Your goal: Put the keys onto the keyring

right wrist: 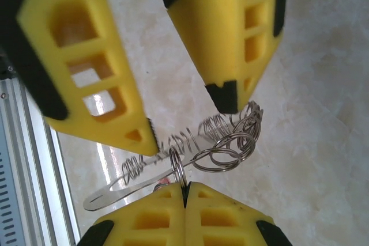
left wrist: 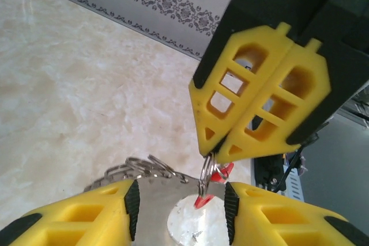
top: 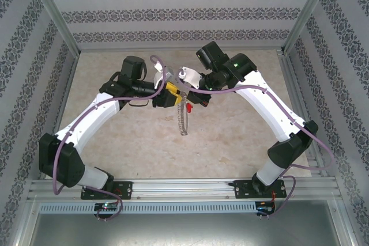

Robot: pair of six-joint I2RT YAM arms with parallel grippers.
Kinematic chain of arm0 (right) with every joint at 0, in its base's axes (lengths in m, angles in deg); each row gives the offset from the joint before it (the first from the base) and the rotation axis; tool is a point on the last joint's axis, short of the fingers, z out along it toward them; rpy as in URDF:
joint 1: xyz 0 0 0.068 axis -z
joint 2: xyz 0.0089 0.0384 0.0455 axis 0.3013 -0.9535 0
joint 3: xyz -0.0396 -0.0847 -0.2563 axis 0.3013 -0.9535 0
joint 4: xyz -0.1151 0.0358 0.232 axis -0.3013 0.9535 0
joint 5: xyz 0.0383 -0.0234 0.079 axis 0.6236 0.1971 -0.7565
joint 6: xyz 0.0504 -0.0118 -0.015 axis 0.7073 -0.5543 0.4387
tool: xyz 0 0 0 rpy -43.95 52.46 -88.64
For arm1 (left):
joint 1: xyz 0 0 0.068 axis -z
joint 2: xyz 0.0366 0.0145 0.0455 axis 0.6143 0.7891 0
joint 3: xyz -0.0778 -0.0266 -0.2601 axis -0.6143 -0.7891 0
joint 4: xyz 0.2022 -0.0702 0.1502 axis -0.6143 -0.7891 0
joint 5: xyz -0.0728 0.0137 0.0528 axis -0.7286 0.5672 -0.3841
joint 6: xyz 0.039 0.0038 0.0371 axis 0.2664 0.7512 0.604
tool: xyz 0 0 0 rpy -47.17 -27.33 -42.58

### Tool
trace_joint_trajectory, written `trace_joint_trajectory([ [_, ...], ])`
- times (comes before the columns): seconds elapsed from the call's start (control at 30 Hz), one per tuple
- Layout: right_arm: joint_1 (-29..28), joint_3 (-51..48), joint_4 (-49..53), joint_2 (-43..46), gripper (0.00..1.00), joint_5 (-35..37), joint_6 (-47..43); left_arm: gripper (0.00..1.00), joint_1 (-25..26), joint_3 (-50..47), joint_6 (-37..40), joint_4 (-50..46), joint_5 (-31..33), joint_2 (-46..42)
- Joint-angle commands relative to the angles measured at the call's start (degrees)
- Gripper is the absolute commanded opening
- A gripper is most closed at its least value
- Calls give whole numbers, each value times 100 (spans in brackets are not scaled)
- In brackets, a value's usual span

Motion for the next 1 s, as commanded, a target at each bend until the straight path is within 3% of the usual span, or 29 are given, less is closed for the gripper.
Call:
trace_joint_trajectory([
  [0.0,18,5,-43,219,0,-236,-92,43,-52,292,-4,15,-482,107],
  [0.97,-133,78,-130,89,0,-119,-116,32,191,667,68,-256,-990,541],
])
